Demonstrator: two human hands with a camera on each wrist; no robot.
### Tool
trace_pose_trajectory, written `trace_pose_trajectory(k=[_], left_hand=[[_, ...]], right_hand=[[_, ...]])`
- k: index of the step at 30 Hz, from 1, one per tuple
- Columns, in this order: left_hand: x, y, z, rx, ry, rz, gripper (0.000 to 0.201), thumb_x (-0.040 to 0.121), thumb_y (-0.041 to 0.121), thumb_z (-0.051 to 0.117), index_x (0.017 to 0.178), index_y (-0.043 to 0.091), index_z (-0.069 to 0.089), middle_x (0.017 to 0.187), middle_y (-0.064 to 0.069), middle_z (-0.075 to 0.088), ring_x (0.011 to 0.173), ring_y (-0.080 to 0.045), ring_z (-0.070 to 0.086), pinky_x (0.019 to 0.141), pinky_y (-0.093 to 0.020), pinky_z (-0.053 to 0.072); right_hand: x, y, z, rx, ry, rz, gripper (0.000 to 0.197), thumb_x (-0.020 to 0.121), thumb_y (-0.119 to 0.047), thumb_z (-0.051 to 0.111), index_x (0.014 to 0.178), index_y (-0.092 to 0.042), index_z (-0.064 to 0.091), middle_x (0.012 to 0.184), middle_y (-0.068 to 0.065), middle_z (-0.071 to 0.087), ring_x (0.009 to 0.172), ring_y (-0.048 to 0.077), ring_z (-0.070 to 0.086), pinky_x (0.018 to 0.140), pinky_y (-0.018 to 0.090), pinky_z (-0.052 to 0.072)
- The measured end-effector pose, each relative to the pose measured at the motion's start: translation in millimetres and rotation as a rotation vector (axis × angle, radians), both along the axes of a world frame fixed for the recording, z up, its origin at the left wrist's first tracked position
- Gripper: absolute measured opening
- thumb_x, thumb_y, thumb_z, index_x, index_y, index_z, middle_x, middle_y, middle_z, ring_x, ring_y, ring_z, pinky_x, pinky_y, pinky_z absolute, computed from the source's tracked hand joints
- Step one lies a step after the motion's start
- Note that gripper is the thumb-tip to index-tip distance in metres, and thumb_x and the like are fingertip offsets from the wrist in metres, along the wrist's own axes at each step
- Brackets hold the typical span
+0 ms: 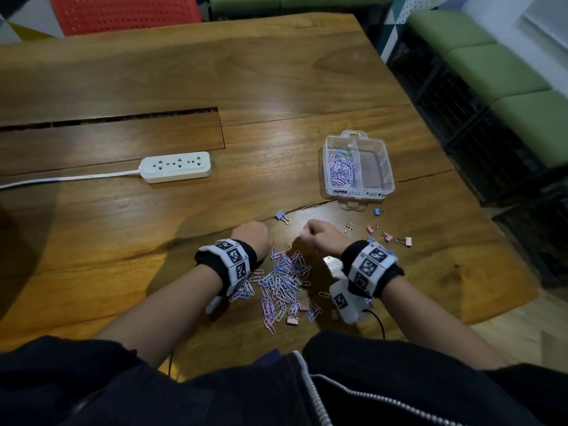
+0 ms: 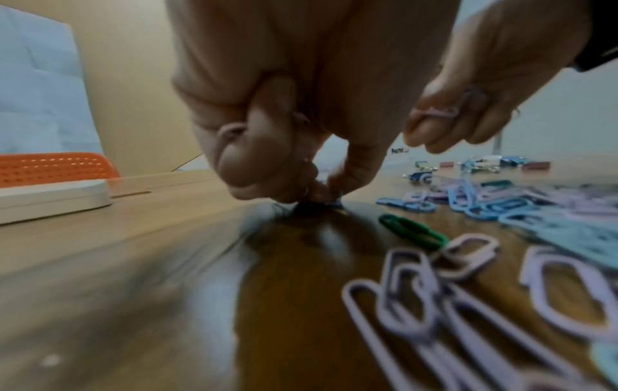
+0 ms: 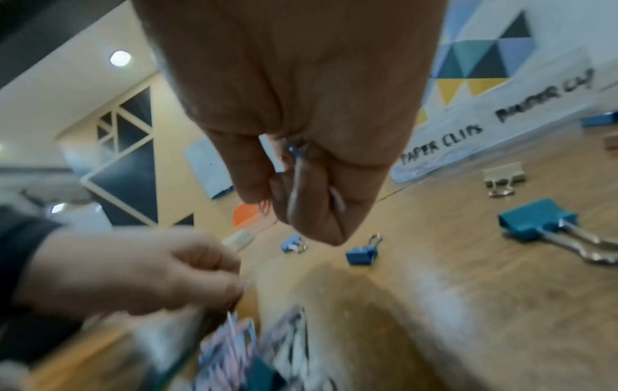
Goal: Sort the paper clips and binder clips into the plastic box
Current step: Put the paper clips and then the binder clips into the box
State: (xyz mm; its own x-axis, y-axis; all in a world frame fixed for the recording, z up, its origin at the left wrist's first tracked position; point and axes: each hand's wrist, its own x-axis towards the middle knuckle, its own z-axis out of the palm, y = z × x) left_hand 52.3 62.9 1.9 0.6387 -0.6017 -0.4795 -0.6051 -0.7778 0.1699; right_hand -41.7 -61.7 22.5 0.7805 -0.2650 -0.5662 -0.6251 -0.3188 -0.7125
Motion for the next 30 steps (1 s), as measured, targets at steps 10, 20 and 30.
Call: trace_pose_trajectory(k=[10,20,30], left_hand=[[-22.1,4.5,2.9,0.088,0.071,-0.141,0.037,0.088,0.023,0.043,0.053,0.012,0.038,0.057,-0.001,0.040,0.061,-0.019,0.047,0.057,-0.027,0.044],[15.2,-47.6,44.1,-0.502,0.873,0.614,0.032,0.089,0.014,0.041,0.057,0.017,0.039,0.039,0.008,0.036,0.025,-0.004,0.025,0.032,-0.009,0.019],[28.1,-179.4,72.2,-0.720,1.050,0.739,0.024,0.093,0.011,0.033,0.078,0.008,0.051,0.066,-0.002,0.054,0.048,-0.014,0.043,0.048,-0.019,0.044]], right_hand=[[36.3,-79.7,42.1,0.235,-0.268,-0.561,0.035,0.083,0.009,0.028,0.059,-0.016,0.030,0.058,0.000,0.026,0.037,0.005,0.026,0.032,0.014,0.022],[70.3,-128.3,31.8,0.060,-0.103,-0.610,0.025,0.089,-0.001,0.048,0.113,0.002,0.054,0.099,0.012,0.060,0.062,0.009,0.050,0.052,0.014,0.048],[22.1,-134.2,23.7,0.171,-0.317,-0.651,0.027,0.091,0.003,0.036,0.081,-0.015,0.053,0.091,0.001,0.054,0.077,0.010,0.051,0.072,0.021,0.045]])
